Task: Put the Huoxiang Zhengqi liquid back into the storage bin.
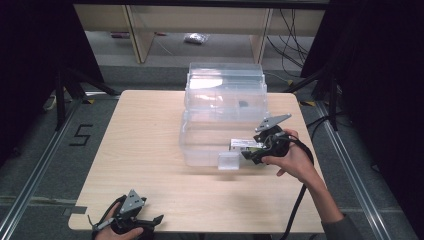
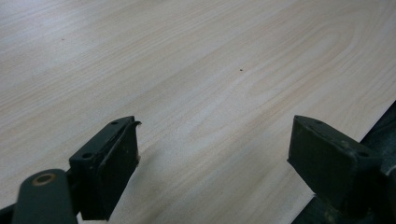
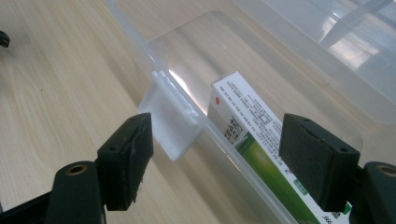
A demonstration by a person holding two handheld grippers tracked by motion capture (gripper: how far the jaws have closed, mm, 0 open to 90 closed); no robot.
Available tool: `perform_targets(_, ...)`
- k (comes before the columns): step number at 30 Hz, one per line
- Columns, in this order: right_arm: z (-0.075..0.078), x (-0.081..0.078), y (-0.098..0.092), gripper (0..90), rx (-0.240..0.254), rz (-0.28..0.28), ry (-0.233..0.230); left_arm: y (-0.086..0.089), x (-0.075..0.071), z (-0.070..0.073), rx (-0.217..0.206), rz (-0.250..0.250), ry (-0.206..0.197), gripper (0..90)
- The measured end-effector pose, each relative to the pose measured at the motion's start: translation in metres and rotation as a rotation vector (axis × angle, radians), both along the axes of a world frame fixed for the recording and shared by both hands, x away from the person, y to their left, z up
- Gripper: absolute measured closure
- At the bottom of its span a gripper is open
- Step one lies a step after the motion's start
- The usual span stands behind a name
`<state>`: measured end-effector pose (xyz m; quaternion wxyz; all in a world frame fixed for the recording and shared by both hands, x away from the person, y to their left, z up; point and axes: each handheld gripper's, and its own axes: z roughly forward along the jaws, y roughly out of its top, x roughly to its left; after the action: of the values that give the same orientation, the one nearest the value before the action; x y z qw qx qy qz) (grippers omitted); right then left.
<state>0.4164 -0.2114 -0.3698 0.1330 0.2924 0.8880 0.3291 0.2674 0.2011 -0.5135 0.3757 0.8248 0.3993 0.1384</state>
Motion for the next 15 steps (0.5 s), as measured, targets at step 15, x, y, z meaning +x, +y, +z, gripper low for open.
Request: perform_targets(15,-0.017,-0.022,0.005,25.8,0.071,-0.028,0.013,-0.001,0.000,0.000,-0.010,-0.001,-0.005,15.5)
